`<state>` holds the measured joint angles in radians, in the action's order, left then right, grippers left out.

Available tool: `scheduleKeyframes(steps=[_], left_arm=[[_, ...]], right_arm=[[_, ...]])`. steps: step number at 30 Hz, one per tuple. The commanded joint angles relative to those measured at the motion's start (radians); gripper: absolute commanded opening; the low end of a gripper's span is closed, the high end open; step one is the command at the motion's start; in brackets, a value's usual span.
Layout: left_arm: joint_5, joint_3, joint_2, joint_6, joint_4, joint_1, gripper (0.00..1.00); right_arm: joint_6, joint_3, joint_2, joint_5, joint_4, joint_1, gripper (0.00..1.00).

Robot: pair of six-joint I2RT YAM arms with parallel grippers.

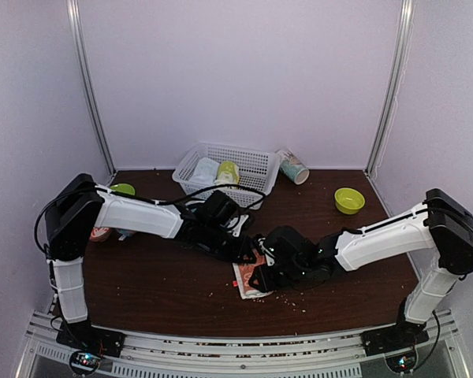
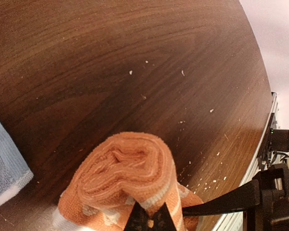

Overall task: Roll the towels
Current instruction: Roll the towel at the center of the board.

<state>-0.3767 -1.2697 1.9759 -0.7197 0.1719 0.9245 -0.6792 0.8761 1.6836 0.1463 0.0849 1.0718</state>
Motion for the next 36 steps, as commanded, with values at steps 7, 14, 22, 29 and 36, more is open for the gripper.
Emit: scheduleKeyframes(steps=[7, 14, 22, 29, 36], left_arm=[[0.103, 0.097, -0.03, -0.022, -0.041, -0.006, 0.0], [0.157, 0.14, -0.077, -0.021, -0.024, -0.006, 0.0], [0.176, 0.181, -0.097, -0.025, -0.023, -0.006, 0.0], [0.171, 0.177, -0.161, 0.013, 0.011, -0.006, 0.34], [0.158, 0.147, -0.234, 0.033, 0.04, -0.004, 0.52]], right_arm=[[0.026, 0.003, -0.103, -0.047, 0.131, 0.012, 0.4], [0.01, 0.031, -0.081, -0.052, 0.138, 0.02, 0.34], [0.006, 0.063, 0.038, -0.04, 0.188, 0.045, 0.3], [0.007, 0.068, 0.049, -0.056, 0.206, 0.046, 0.29], [0.01, 0.068, 0.051, -0.064, 0.2, 0.046, 0.29]])
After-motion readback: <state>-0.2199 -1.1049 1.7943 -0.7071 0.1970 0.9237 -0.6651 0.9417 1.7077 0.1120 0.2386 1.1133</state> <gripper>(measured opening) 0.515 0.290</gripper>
